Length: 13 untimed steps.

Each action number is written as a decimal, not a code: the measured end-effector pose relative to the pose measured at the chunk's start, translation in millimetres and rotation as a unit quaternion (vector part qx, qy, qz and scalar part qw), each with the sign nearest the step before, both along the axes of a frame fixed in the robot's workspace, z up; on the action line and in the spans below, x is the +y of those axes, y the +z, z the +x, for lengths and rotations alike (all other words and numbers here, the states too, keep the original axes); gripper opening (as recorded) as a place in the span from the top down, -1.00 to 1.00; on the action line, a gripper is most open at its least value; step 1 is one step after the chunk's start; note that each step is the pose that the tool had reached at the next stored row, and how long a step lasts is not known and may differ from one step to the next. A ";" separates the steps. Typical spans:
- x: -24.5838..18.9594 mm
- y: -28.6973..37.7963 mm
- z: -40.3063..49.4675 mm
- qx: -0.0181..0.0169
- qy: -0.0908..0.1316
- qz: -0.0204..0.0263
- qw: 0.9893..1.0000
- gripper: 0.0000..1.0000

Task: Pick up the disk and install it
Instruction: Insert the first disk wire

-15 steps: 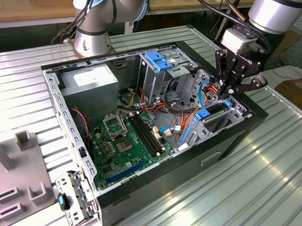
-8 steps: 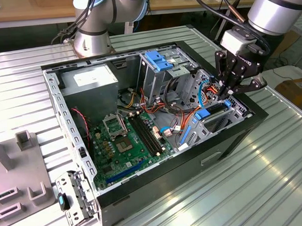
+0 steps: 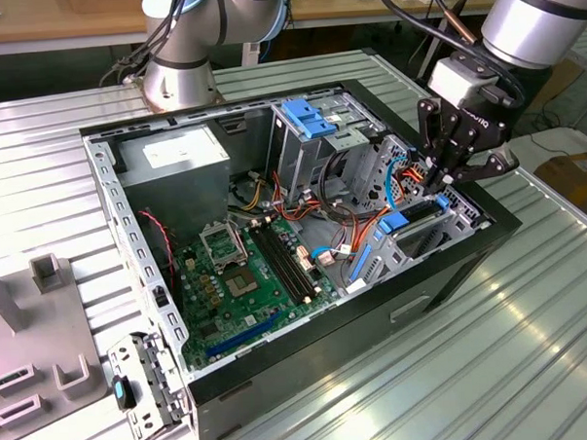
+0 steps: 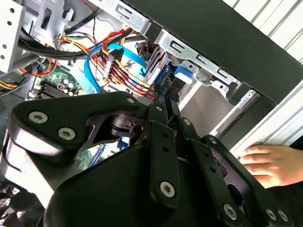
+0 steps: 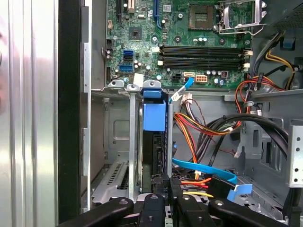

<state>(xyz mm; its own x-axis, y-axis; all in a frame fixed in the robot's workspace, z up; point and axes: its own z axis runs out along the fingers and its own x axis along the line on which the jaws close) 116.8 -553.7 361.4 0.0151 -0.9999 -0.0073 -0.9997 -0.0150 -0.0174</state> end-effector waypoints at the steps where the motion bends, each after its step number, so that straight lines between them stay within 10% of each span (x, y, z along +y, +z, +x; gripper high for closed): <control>1: 0.0 -1.5 0.0 0.000 0.000 0.000 1.000 0.67; 9: -3.0 -4.8 -4.2 0.000 0.000 0.000 1.000 0.67; 13: -3.1 -5.8 -8.2 -0.010 0.001 0.001 1.000 0.67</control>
